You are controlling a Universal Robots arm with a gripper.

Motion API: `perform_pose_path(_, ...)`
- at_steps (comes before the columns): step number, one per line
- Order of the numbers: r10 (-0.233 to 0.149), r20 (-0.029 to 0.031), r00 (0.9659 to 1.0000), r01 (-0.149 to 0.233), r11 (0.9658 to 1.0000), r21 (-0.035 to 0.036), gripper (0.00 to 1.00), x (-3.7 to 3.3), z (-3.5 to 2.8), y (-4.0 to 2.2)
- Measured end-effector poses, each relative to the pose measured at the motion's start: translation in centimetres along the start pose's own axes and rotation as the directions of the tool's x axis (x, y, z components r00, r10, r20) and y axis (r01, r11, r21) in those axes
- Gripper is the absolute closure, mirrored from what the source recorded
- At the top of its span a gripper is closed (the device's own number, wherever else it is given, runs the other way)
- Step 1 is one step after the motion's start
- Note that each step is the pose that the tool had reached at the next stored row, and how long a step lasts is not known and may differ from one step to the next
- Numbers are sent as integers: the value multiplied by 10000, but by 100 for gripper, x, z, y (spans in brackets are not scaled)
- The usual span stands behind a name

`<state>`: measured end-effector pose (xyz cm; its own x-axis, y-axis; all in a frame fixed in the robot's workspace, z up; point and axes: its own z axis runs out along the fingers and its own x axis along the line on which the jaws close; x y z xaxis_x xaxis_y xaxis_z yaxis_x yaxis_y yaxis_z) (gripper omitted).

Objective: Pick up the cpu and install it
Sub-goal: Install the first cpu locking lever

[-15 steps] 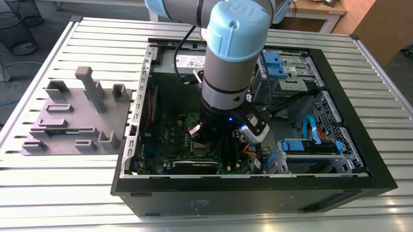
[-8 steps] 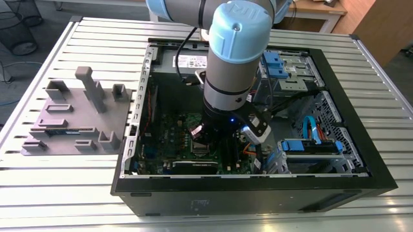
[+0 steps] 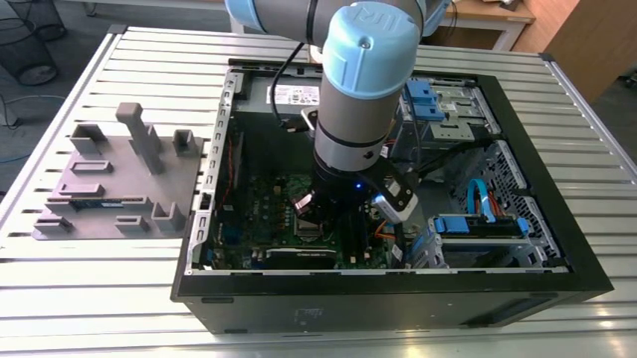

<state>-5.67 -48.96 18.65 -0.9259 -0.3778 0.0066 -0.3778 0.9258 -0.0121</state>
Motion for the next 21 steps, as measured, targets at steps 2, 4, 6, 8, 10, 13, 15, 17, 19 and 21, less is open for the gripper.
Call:
perform_pose_path(2,0,2,10000,0,10000,-2,89,0,-4,-1)
perform_pose_path(4,0,7,10000,0,10000,-7,89,0,-19,0)
perform_pose_path(6,1,10,10000,-1,10000,-13,89,-1,-48,1)
perform_pose_path(8,0,2,10000,0,10000,-1,89,0,-91,-2)
perform_pose_path(10,0,2,10000,0,10000,-2,89,1,-112,-2)
perform_pose_path(13,0,2,10000,0,10000,-3,89,0,-117,-2)
perform_pose_path(15,0,1,10000,0,10000,-2,89,1,-118,-2)
perform_pose_path(17,0,0,10000,0,10000,0,89,1,-118,-2)
perform_pose_path(19,0,0,10000,0,10000,0,89,3,-119,-1)
perform_pose_path(21,0,-3,10000,0,10000,3,89,4,-154,-2)
